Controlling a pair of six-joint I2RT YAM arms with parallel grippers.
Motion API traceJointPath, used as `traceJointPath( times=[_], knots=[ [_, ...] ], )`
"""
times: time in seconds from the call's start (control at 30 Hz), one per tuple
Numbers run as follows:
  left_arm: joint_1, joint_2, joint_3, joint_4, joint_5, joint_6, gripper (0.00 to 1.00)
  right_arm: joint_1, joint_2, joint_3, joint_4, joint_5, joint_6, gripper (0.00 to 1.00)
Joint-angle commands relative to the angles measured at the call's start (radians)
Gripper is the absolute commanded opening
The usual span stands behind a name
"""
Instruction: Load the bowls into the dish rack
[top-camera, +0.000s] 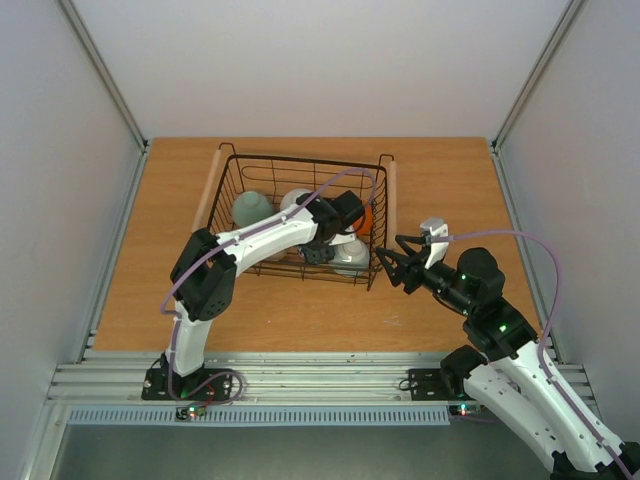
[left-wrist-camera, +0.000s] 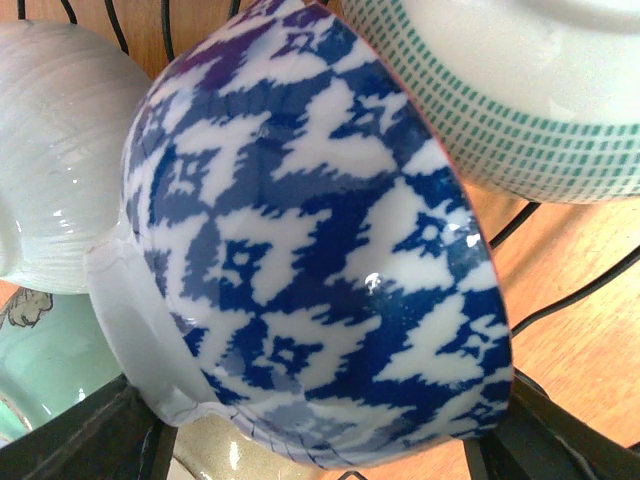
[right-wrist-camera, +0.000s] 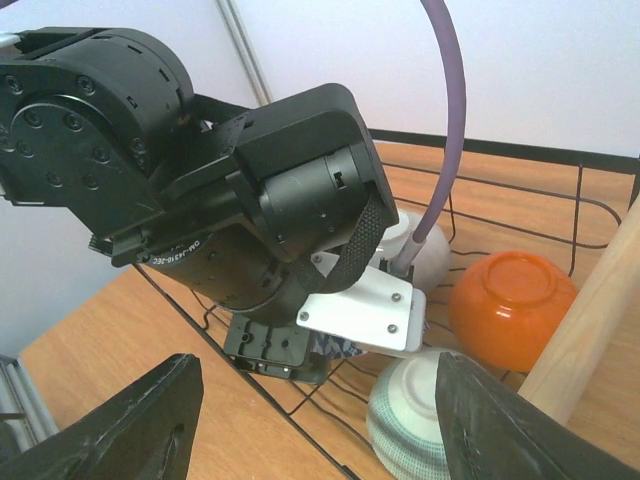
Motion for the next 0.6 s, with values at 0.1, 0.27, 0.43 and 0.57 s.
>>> traceJointPath(
  times=[0.1, 0.27, 0.43, 0.57],
  knots=[
    [-0.030, 0.036, -0.003, -0.045, 0.008, 0.005, 0.06, -0.002, -0.024, -0.011, -0.005, 0.013, -0.006, 0.66],
    [-0.035, 0.046, -0.003, -0.048, 0.009, 0.003, 0.43, -0.002, -0.032, -0.013, -0.005, 0.015, -0.005, 0.66],
    [-0.038, 0.049, -0.005, -0.054, 0.014, 0.003, 0.66, -0.002, -0.030, -0.012, -0.002, 0.014, -0.006, 0.66],
    [-0.039, 0.050, -0.008, -0.054, 0.014, 0.006, 0.80, -0.002, -0.032, -0.013, -0.002, 0.013, -0.006, 0.66]
  ],
)
